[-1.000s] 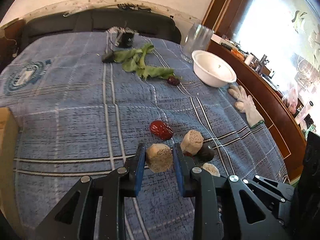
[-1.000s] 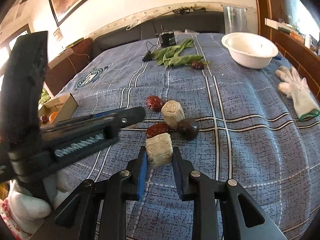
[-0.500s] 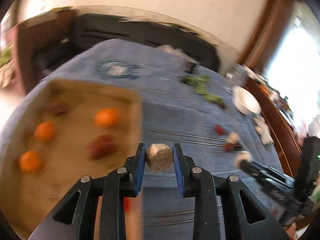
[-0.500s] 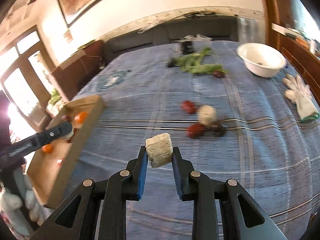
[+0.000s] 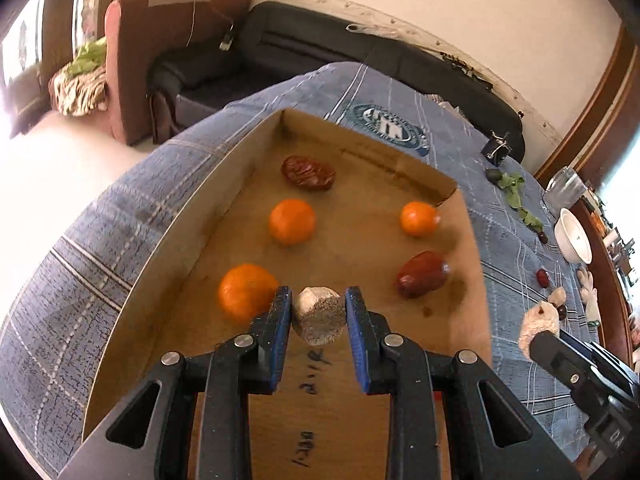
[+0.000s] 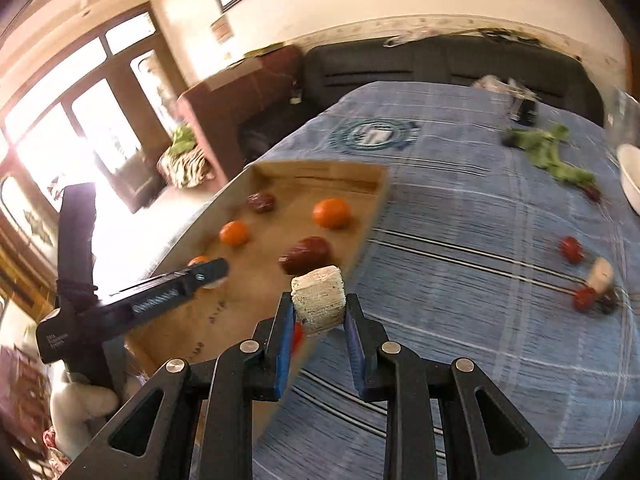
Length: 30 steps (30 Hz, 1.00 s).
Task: Organize fruits
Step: 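Carry both white cubes over the tray and open both tools, then move both open tools back over the remaining items on the cloth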
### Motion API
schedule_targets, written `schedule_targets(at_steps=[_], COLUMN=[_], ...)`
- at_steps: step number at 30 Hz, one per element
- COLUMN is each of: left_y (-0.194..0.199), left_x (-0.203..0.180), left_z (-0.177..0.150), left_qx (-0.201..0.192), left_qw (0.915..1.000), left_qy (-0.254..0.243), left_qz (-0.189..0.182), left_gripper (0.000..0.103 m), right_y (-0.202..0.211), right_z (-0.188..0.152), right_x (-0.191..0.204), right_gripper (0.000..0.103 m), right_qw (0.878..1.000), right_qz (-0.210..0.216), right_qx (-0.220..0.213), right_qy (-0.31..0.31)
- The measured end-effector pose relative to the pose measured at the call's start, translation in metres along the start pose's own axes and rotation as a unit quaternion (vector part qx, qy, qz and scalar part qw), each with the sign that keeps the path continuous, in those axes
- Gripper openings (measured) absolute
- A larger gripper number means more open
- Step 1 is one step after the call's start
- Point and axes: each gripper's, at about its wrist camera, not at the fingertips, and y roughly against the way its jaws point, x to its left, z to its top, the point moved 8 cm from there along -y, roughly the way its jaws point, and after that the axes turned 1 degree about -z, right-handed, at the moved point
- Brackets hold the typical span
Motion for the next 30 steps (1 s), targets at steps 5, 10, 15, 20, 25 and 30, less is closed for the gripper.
schedule_targets(at_steps=[5, 10, 15, 20, 25, 30], left_y=[-0.001, -0.004, -0.004, -0.003, -0.001, 0.003], left_x=[0.004, 0.008, 0.010, 0.010, 0.009, 0.013], left_z=[0.003, 0.002, 0.002, 0.001, 0.004, 0.004], left_qx=[-0.001, 0.004, 0.006, 0.006, 0.001, -0.001], left_qw=[1.0000, 0.9999, 0.9997, 0.9996, 0.9993, 0.9987], left_qy=[-0.001, 0.014, 0.019, 0.023, 0.027, 0.042], left_qz=[0.002, -0.005, -0.010, -0.016, -0.025, -0.029], left_gripper=[0.026, 0.026, 0.026, 0.031, 0.059, 0.061], right_y=[-0.030, -0.057, -0.072, -0.079, -0.079, -0.062], right_z=[-0.001, -0.007, -0.010, -0.010, -0.010, -0.005], right_x=[0.022, 0.032, 0.035, 0.035, 0.036, 0.035], right_gripper=[0.027, 0.027, 0.027, 0.028, 0.028, 0.038], right_qw=[0.999, 0.998, 0.996, 0.995, 0.995, 0.996], right_qz=[-0.009, -0.023, -0.035, -0.044, -0.051, -0.053], right_qx=[0.021, 0.043, 0.058, 0.062, 0.058, 0.038], right_qy=[0.023, 0.041, 0.051, 0.057, 0.064, 0.063])
